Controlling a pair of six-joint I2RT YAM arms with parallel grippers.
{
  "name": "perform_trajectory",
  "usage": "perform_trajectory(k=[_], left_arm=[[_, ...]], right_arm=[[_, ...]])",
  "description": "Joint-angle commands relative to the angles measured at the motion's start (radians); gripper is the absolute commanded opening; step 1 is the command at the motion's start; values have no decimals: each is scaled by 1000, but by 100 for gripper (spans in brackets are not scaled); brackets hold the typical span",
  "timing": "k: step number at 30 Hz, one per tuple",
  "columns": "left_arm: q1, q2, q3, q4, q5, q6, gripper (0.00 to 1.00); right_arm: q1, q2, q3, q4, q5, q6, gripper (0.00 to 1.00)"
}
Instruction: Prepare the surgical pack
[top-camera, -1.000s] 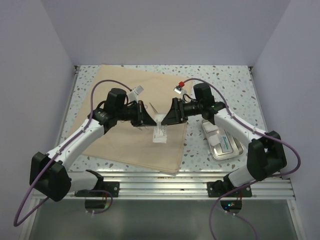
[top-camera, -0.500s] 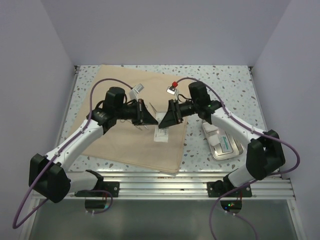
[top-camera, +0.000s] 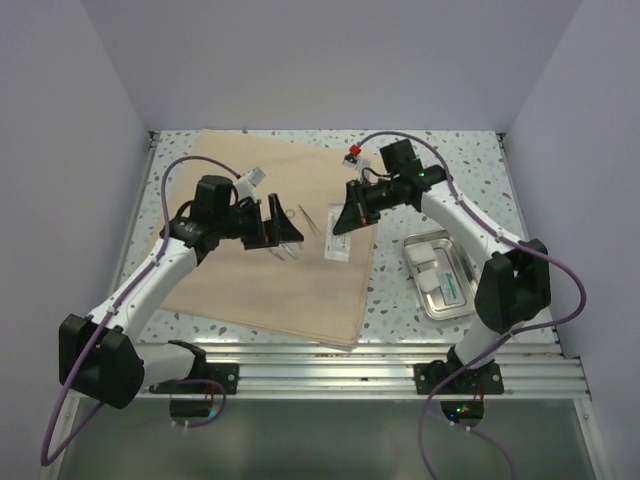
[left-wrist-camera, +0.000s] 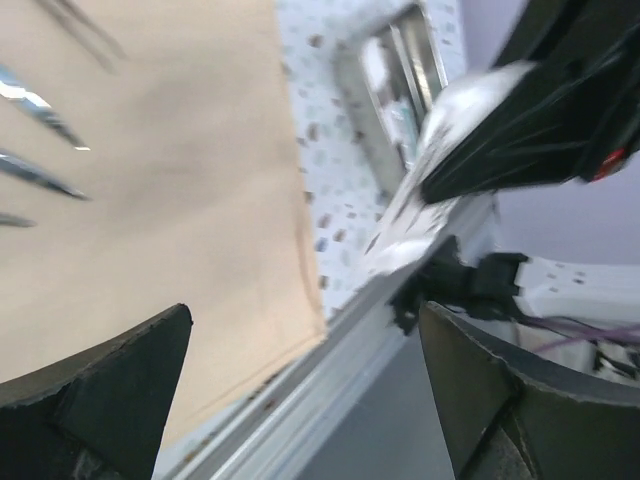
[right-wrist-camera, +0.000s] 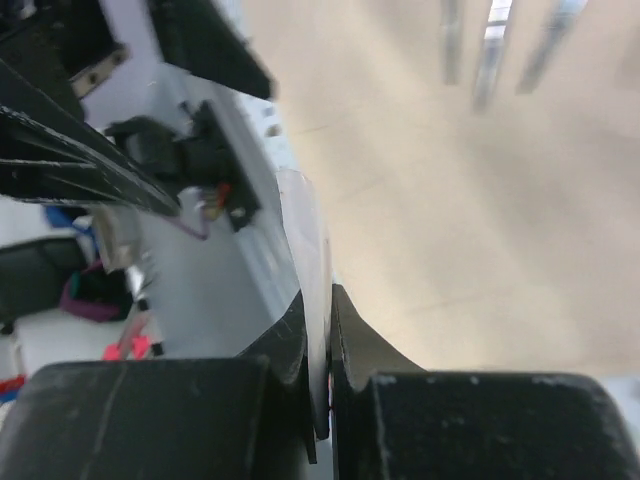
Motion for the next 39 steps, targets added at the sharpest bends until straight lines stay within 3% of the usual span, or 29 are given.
perform_trajectory(k=[1,5,9,14,17,24,39], left_arm=[[47,-47,-32,-121,-152,179,100],[56,-61,-91,-50,-202,201,100],[57,-39,-144,23,-168,203,100],[59,-27,-173,63,-124,229,100],[60,-44,-194,69,-104,244,100],[57,-82,-213,68,-91,256,100],[65,-125,-228,17,-119,272,100]], right_arm=[[-122,29,126,-298,228,-220,0],[-234,36,148,-436,502,-289,0],[-348,-31,10,-467,700,-352,0],[-426,-151,-134,-488,802,-389,0],[-426,-174,-124,-534,894,-424,0],[-431,-51,-96,-550,761,-418,0],[-420,42,-113,-525,689,-424,0]])
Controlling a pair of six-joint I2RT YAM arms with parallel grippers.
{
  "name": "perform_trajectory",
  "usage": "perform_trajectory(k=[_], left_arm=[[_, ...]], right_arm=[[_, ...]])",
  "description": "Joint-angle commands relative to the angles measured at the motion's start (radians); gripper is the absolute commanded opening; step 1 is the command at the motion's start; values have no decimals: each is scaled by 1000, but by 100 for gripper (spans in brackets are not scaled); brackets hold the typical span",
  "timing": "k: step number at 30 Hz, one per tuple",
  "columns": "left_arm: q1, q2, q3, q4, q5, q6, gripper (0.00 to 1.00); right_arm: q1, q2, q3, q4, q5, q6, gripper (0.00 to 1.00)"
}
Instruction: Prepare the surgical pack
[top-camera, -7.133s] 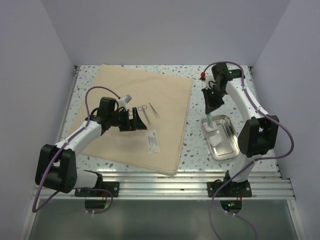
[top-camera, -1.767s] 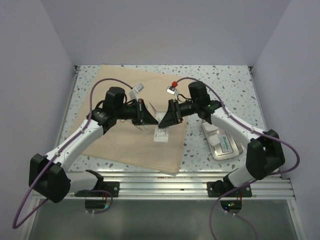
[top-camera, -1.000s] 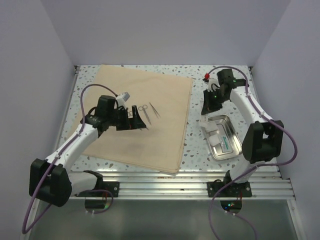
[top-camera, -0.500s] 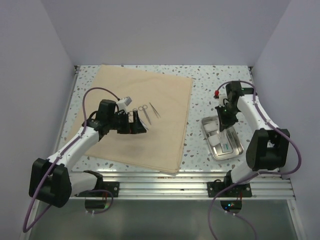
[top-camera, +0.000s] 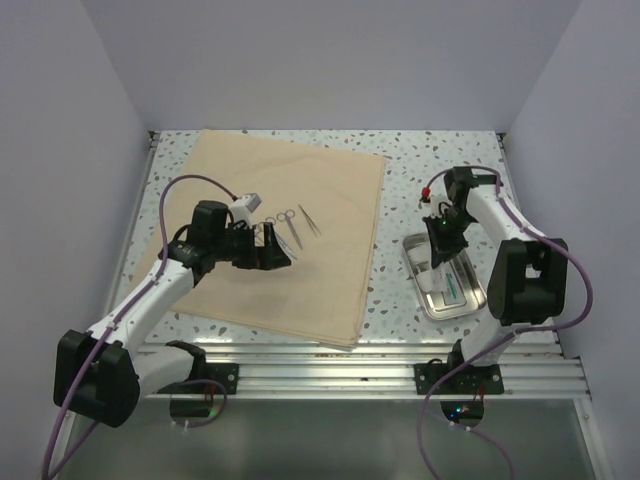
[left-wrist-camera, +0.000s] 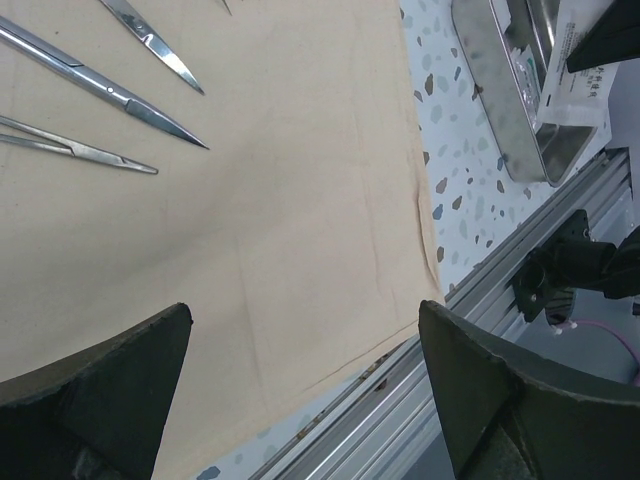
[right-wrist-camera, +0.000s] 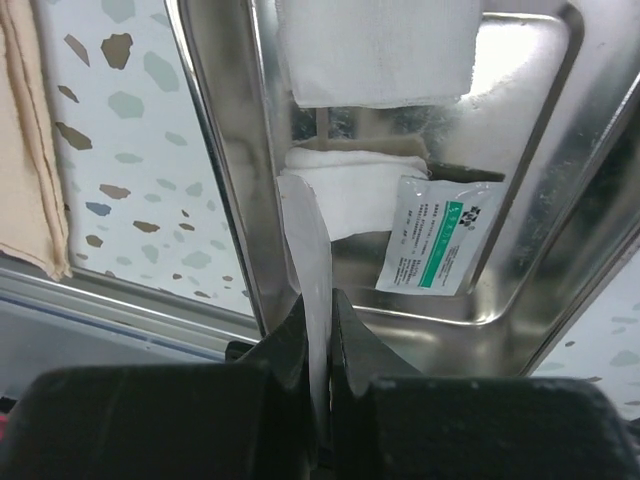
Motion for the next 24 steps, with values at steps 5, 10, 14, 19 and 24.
perform_trajectory(k=[5,10,14,19,24], left_arm=[[18,-6,3,-3,1,32,100],[25,19,18,-16,2,37,100],[28,42,29,-9,16,35,100],[33,54,35,-9,19,29,100],[33,53,38,-4,15,6,100]], right_arm=[[9,69,-4,11,-68,-4,1],[-15,48,16,15,50,24,8],[-69,-11,-9,50,-2,36,46],[-71,-3,25,77,7,84,93],[-71,44,79,65,37,113,99]])
